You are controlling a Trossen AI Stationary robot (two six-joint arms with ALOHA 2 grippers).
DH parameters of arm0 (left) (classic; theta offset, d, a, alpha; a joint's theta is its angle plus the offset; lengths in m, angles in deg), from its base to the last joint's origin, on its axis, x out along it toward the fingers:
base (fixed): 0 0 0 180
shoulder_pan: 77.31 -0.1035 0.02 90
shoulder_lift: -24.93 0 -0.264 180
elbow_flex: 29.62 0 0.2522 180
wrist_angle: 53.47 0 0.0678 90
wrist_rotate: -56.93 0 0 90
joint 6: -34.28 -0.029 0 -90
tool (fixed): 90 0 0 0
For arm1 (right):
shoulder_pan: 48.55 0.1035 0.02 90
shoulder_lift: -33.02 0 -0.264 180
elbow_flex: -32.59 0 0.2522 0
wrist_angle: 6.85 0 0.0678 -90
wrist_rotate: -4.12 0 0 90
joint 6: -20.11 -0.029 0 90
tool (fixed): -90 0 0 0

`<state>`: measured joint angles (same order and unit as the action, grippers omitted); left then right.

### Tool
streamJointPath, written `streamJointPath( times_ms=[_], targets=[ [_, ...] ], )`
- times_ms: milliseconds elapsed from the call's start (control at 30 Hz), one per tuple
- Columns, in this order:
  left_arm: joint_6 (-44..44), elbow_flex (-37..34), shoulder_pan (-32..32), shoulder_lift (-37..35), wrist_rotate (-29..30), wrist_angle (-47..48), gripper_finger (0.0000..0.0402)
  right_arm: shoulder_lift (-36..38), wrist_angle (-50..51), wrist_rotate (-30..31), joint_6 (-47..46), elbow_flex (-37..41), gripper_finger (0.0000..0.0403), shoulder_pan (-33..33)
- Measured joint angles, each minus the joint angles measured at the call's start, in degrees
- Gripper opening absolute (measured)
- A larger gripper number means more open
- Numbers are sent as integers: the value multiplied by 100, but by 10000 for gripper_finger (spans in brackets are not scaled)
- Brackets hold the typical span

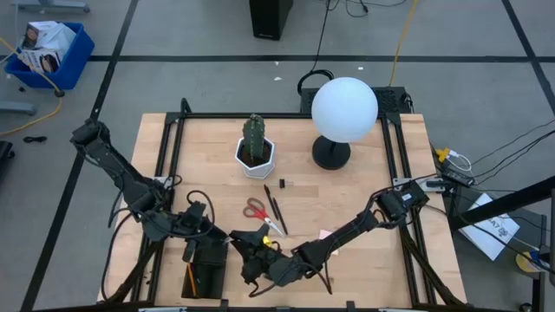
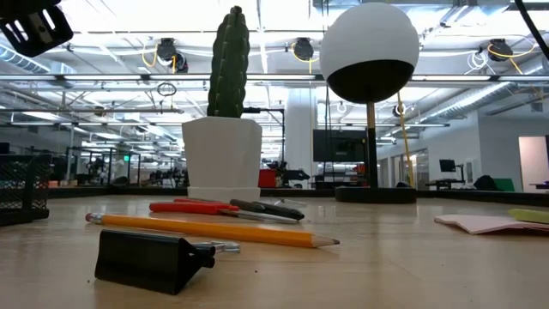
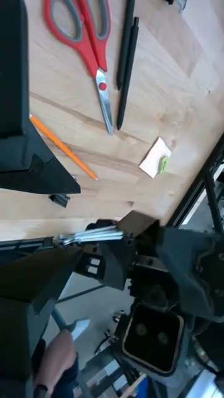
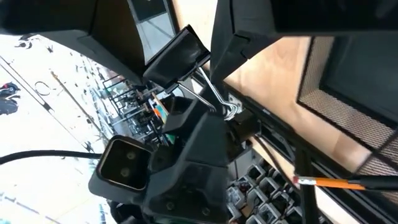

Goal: Pick and place office supplies into organizer
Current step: Put the right binder clip in the desk organizer

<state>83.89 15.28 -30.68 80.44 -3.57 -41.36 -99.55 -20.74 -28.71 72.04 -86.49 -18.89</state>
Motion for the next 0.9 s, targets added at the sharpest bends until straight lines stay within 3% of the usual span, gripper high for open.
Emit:
streamJointPath(
  times_ms=[567,900],
  targets=[
    [19,0,-306,344,-271,14,152,0,-78,-185,278,0,157,-111],
    [-329,2,-188,330,-306,-550,152,-2,89,-179,123,0,157,-56]
  ],
)
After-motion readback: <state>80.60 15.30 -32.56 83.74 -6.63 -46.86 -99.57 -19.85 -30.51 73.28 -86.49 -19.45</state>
